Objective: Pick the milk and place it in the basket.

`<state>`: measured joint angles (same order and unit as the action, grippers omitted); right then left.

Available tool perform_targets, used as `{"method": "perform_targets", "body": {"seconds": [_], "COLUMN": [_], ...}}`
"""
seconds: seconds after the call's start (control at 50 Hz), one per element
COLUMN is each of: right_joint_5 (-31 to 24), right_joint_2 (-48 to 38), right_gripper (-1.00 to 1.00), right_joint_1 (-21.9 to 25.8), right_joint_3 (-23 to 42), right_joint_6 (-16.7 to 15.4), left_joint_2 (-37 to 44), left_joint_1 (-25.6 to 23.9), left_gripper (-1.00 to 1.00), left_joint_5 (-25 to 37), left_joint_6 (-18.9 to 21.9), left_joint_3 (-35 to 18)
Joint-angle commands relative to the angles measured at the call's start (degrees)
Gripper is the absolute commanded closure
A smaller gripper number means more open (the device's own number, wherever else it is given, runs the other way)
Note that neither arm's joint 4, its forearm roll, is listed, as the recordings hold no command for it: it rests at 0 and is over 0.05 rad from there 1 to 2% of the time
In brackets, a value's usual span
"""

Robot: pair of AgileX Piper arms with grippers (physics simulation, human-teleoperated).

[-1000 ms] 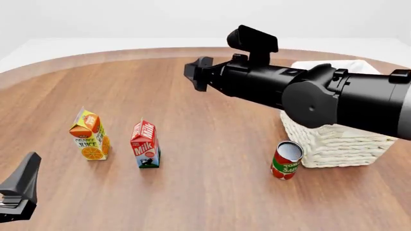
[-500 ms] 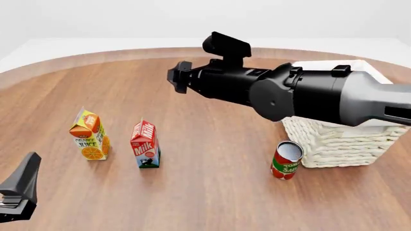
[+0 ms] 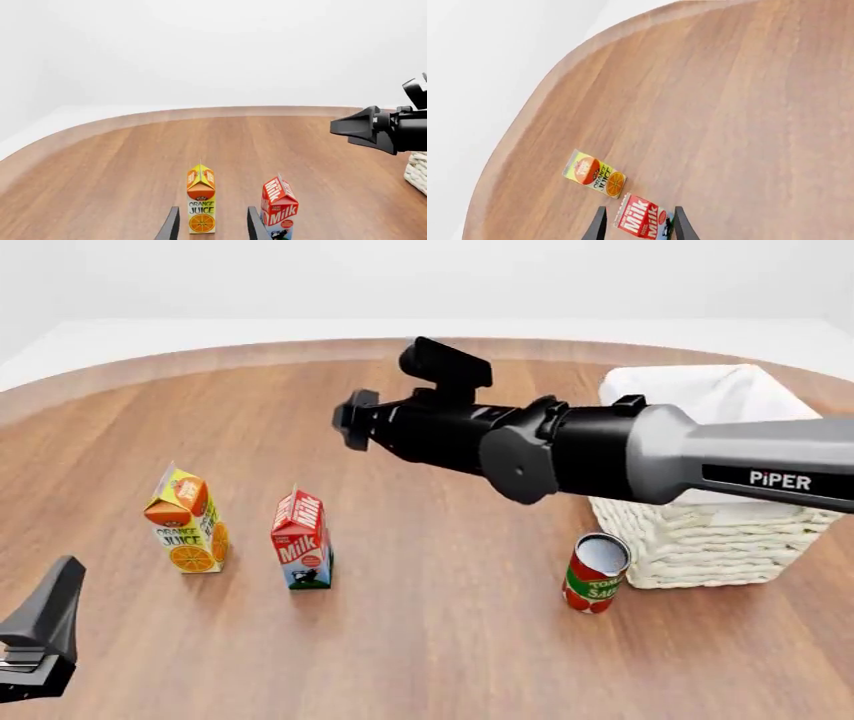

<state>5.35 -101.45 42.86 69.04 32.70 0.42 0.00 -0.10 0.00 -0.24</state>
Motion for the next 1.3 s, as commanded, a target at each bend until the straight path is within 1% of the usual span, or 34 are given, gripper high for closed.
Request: {"method": "perform_targets", "body": {"seconds": [0.02,0.04,0.24,0.46,0.62,0.64,0.66,1.04,1.3], "right_joint_5": [1.42,1.61,2.44,2.58,2.43,2.58,2.66,4.87,5.4], "right_joint_2": [-2.7,-2.89,-4.14,-5.62,-7.34,-9.51,-9.65,-12.23,-13.37], "right_gripper": [-1.0,-1.0,-1.0,-1.0,-1.0,-1.0,-1.0,-1.0,-1.0], "right_joint_1": [0.81,1.02,1.13,2.11,2.93,3.52,3.57,4.33,4.13], "right_joint_3": [0.18,0.07,-0.46,-0.01,1.2,2.83,2.86,2.55,3.12], "right_joint_6": [3.02,3.5,4.57,4.88,4.85,5.39,5.53,7.58,8.08], "left_joint_2": [0.0,0.0,0.0,0.0,0.0,0.0,0.0,0.0,0.0], "left_joint_1": [0.0,0.0,0.0,0.0,0.0,0.0,0.0,0.0,0.0], "left_gripper": [-1.0,-1.0,-1.0,-1.0,-1.0,-1.0,-1.0,-1.0,-1.0], "left_joint_5": [0.0,0.0,0.0,0.0,0.0,0.0,0.0,0.0,0.0], "left_joint_6": [0.0,0.0,0.0,0.0,0.0,0.0,0.0,0.0,0.0], "left_joint_3": [0.0,0.0,0.0,0.0,0.0,0.0,0.0,0.0,0.0]}}
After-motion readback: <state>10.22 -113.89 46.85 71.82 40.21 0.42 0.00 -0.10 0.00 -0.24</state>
